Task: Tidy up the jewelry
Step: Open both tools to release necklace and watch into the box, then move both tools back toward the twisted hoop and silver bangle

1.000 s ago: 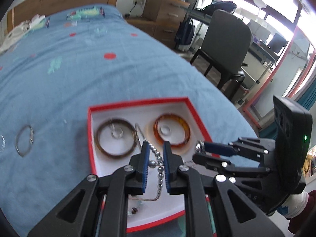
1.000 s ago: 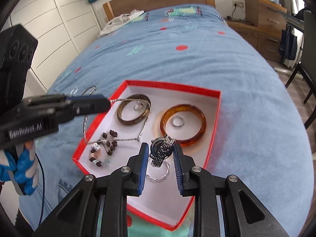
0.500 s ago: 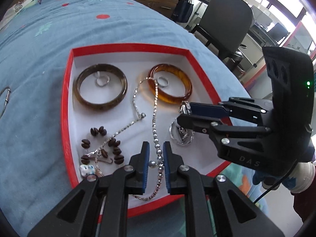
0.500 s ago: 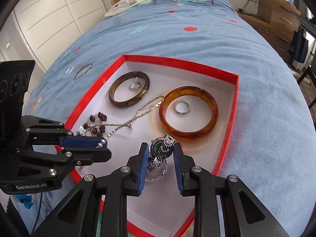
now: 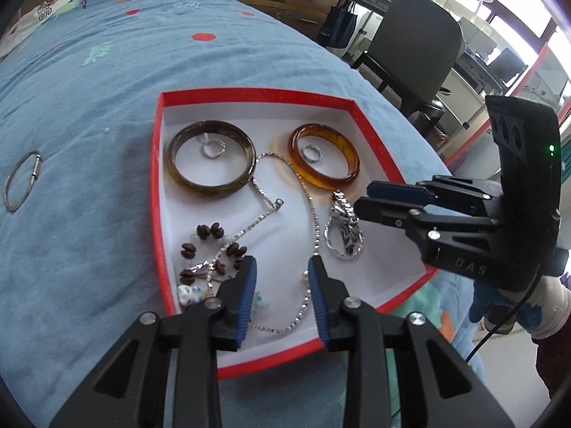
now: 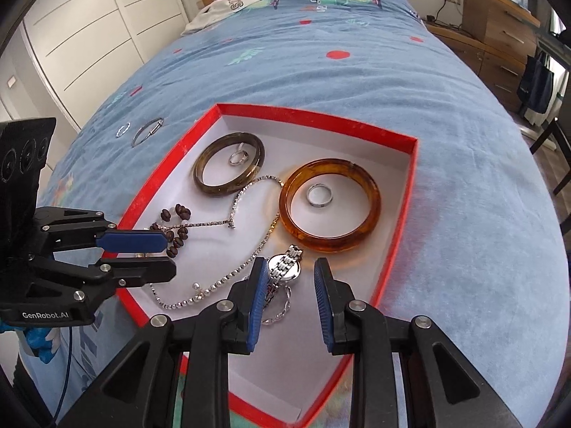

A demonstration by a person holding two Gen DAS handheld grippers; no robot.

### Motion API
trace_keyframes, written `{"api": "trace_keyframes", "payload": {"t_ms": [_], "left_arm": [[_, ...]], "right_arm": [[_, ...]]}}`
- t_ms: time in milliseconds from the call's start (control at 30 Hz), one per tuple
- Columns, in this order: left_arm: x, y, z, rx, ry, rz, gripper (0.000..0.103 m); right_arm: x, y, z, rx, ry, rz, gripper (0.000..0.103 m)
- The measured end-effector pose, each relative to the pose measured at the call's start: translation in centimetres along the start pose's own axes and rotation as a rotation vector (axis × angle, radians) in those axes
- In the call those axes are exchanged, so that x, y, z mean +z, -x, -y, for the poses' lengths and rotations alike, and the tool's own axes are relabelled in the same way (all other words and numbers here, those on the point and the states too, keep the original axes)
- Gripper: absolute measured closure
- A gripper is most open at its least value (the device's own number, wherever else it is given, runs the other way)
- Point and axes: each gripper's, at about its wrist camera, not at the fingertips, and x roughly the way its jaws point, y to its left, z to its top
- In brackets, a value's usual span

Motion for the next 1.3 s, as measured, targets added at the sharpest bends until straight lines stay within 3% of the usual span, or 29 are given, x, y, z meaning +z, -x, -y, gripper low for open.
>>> {"api": "trace_keyframes", "payload": {"t_ms": [200, 333, 833, 900, 1300], "left_arm": [[-0.5, 3.4, 0.4, 0.044, 0.0, 0.058, 0.074], [-0.9, 6.7, 0.2, 0.097, 0.014, 0.124, 0.067], [-6.6, 20.8, -3.5, 0.343, 0.105, 0.344, 0.058], [-7.5, 22.1, -4.0, 0.371, 0.115, 0.358, 0.058], [-12.7, 27.3, -8.0, 0.5, 0.189, 0.41, 0.056]], "right_arm": [[0.2, 2.3, -1.0, -0.017, 0.006, 0.031, 0.076], [0.2, 4.4, -2.4, -0.013, 0.012, 0.066, 0.075], [1.0, 11.9, -12.2, 0.008, 0.098, 0.224, 0.059], [0.9, 12.6, -13.6, 0.009, 0.113, 0.237, 0.054], [0.6, 13.3, -20.3, 0.02, 0.166, 0.256, 0.048]]}}
